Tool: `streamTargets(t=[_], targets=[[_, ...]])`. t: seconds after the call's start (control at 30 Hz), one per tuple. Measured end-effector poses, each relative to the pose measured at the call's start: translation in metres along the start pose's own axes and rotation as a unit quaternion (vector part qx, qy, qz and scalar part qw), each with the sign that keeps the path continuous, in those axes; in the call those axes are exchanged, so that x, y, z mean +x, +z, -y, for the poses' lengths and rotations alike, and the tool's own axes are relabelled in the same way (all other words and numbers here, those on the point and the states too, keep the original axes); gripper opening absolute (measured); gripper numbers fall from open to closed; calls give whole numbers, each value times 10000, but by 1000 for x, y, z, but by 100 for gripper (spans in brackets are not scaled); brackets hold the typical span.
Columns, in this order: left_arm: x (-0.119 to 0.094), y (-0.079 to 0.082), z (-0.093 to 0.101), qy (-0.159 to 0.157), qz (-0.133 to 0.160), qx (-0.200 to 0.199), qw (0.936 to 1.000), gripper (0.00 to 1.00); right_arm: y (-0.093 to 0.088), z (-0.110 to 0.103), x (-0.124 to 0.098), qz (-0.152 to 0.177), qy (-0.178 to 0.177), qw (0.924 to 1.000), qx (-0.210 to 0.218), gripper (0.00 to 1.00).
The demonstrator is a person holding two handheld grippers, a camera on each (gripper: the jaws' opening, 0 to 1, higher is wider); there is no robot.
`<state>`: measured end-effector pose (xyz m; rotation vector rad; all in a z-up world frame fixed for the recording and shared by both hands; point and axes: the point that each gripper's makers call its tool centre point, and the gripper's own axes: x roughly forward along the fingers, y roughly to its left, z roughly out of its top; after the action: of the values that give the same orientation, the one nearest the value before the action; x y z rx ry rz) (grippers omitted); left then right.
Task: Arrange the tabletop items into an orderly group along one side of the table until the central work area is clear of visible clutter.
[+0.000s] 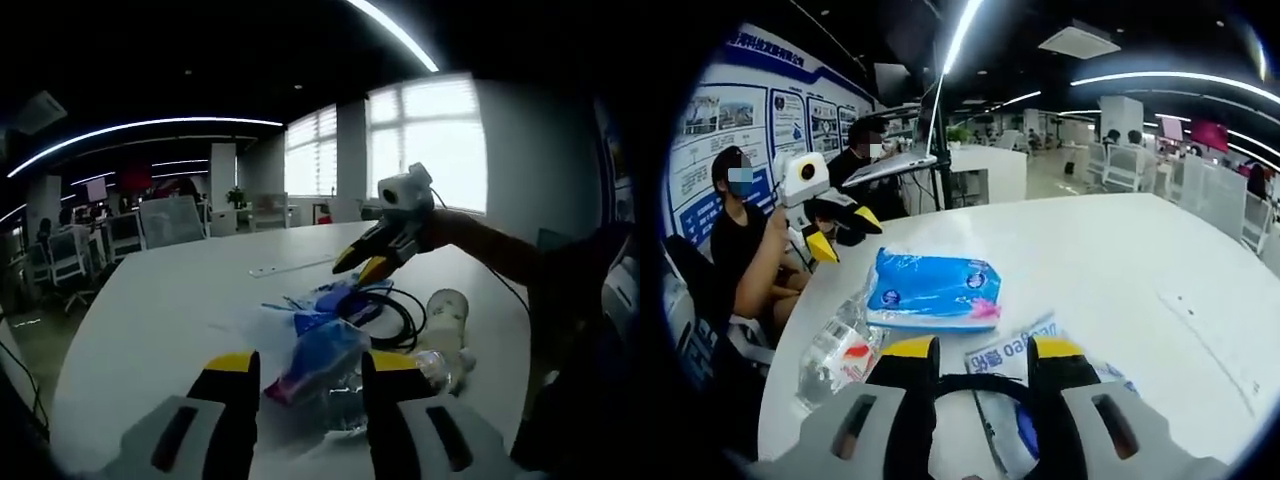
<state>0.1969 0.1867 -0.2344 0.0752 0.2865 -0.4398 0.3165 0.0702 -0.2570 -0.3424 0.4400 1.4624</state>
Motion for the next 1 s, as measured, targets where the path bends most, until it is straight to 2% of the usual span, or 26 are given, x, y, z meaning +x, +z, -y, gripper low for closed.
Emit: streamTargets(t=[0.23, 0.43, 0.57, 0.8, 1.0], targets=[[3, -2, -3, -6, -59, 23, 10000, 39, 4, 5, 10, 17, 31, 10000, 24, 30], [6, -4, -1, -65, -108, 41, 9999, 34, 7, 14, 24, 4, 129, 9999, 78, 28], [8, -5, -1, -90, -138, 45, 9999, 32, 3, 13, 30, -69, 232, 9997, 75, 23], [9, -5, -4, -107, -155, 71, 9998, 32, 2, 7, 42, -106, 342, 9993, 111, 23], [10, -5, -2, -162, -177, 104, 9997, 30, 7, 18, 53, -140, 400, 9990, 126, 22]])
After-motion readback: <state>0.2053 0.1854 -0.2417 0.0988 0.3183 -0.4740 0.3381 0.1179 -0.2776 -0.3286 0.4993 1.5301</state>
